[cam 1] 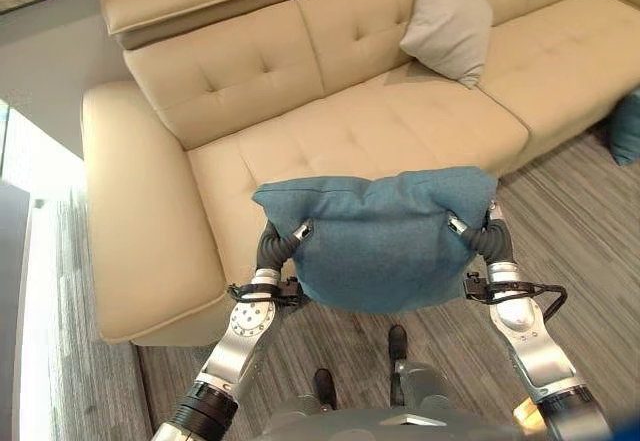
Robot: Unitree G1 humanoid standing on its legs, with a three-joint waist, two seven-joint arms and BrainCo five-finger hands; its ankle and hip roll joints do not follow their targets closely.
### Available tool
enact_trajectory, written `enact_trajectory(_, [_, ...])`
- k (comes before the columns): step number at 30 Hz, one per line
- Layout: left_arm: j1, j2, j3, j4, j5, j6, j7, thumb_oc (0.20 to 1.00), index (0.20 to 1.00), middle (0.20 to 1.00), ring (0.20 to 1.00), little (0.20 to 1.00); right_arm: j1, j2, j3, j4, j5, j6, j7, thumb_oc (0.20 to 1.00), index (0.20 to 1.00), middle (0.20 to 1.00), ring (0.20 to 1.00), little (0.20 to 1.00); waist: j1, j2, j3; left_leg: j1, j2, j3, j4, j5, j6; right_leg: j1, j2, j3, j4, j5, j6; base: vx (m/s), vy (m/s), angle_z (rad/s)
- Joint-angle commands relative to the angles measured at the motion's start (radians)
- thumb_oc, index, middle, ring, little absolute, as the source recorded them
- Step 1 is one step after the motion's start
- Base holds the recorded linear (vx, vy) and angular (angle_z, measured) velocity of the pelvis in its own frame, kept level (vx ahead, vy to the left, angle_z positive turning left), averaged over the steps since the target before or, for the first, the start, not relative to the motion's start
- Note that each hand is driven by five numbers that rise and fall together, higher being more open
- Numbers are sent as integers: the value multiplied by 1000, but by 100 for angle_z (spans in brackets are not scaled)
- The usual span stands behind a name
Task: Pick up all the scattered cushions and arrange them neatly on the sofa.
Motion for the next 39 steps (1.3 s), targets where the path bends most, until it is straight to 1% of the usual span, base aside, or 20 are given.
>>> enact_trajectory(1, [-84,-7,-23,-104,-10,-105,-40,200,200,200,200,200,-58,-7,-33,-110,-21,-96,-11,200,200,200,200,200,-18,-29,-44,-72,-9,-48,252,-65,-38,41,-12,19,95,-163,54,135,-223,19])
enact_trajectory(3, [-78,-12,-18,-101,-13,-102,-34,200,200,200,200,200,-49,-14,-40,-109,-5,-89,-12,200,200,200,200,200,-6,-42,-34,-146,-1,-36,335,-35,-32,80,-6,17,76,-179,33,156,-190,4])
enact_trajectory(5, [-70,-10,-15,-92,-9,-95,-39,200,200,200,200,200,-39,-16,-51,-113,-1,-86,-10,200,200,200,200,200,1,-49,-41,-191,-4,-5,250,-45,-14,114,-2,12,47,-189,40,239,-106,0])
enact_trajectory(6, [-74,-10,-16,-84,-4,-86,-42,200,200,200,200,200,-36,-20,-57,-112,6,-84,-11,200,200,200,200,200,4,-40,-45,-219,-2,30,150,29,-14,141,13,8,33,-204,42,281,-51,8])
enact_trajectory(8, [-83,-12,-15,-82,3,-80,-38,200,200,200,200,200,-41,-18,-65,-106,14,-79,-24,200,200,200,200,200,10,-24,-40,-254,2,90,68,89,-27,171,34,11,33,-231,37,272,14,12])
enact_trajectory(10, [-76,-13,-13,-87,0,-85,-43,200,200,200,200,200,-41,-12,-63,-114,7,-81,-23,200,200,200,200,200,7,-8,-50,-209,10,102,14,93,-20,179,42,8,44,-248,39,239,65,-4])
enact_trajectory(14, [-50,-10,-17,-101,8,-79,-43,200,200,200,200,200,-49,-1,-52,-106,-5,-77,-15,200,200,200,200,200,21,-1,-77,-155,-26,72,-21,79,6,203,26,26,84,-282,51,245,102,-23])
enact_trajectory(16, [-38,-5,-11,-109,11,-76,-50,200,200,200,200,200,-56,12,-46,-102,-9,-76,-3,200,200,200,200,200,35,5,-88,-101,-49,63,-49,52,37,176,-7,26,206,-288,78,232,171,-10])
enact_trajectory(18, [-34,2,-13,-119,10,-76,-53,200,200,200,200,200,-63,22,-41,-100,-8,-72,9,200,200,200,200,200,35,15,-78,-70,-60,54,-58,39,60,121,-30,30,344,-251,107,125,136,1])
enact_trajectory(19, [-34,12,-10,-123,20,-78,-52,200,200,200,200,200,-65,31,-37,-97,-9,-75,14,200,200,200,200,200,28,20,-65,-43,-64,34,-74,33,73,55,-26,66,454,-225,122,154,94,50])
enact_trajectory(20, [-36,14,-5,-124,25,-83,-52,200,200,200,200,200,-73,37,-33,-93,-11,-78,15,200,200,200,200,200,23,28,-59,-22,-65,20,-91,29,74,0,-21,94,459,-229,113,141,43,58])
enact_trajectory(23, [-40,13,1,-124,17,-92,-54,200,200,200,200,200,-92,33,-29,-90,-20,-79,12,200,200,200,200,200,10,31,-50,-6,-69,-8,-106,23,71,-52,9,138,333,-217,98,133,-72,25])
enact_trajectory(24, [-49,7,3,-119,15,-94,-55,200,200,200,200,200,-95,31,-35,-86,-19,-79,7,200,200,200,200,200,-13,19,-45,4,-88,-46,-103,11,69,-91,44,231,209,-170,104,122,-105,19])
enact_trajectory(25, [-49,6,4,-118,15,-95,-56,200,200,200,200,200,-95,31,-35,-86,-19,-79,7,200,200,200,200,200,-14,22,-43,6,-85,-47,-102,9,69,-84,46,229,200,-166,104,174,-162,29])
enact_trajectory(26, [-62,5,6,-107,20,-98,-53,200,200,200,200,200,-94,29,-37,-80,-26,-77,1,200,200,200,200,200,-30,13,-37,15,-97,-77,-105,-1,63,-109,73,296,153,-133,117,165,-187,73])
enact_trajectory(30, [-67,-2,15,-103,19,-104,-63,200,200,200,200,200,-69,18,-59,-74,-22,-84,10,200,200,200,200,200,-35,-7,-59,15,-83,-108,-63,-40,30,-23,49,273,60,-105,95,191,-295,90])
enact_trajectory(33, [-74,-7,17,-105,15,-104,-60,200,200,200,200,200,-46,1,-87,-79,-18,-83,3,200,200,200,200,200,-47,-21,-57,-38,-51,-73,61,-71,0,30,27,219,29,-117,76,82,-210,64])
enact_trajectory(34, [-76,-9,19,-106,19,-104,-60,200,200,200,200,200,-33,-14,-105,-80,-19,-77,1,200,200,200,200,200,-55,-29,-53,-70,-21,-18,121,-68,-7,57,14,184,17,-131,62,51,-171,99])
enact_trajectory(36, [-78,-8,22,-104,24,-102,-59,200,200,200,200,200,-25,-28,-122,-83,-25,-72,-2,200,200,200,200,200,-62,-31,-51,-88,8,20,130,-54,-9,78,9,157,8,-143,54,67,-101,137])
enact_trajectory(39, [-99,-7,31,-104,52,-93,-48,200,200,200,200,200,-26,-57,-154,-95,-40,-67,-21,200,200,200,200,200,-63,-33,-62,-121,41,64,35,43,-28,118,11,108,-14,-165,56,141,-36,61])
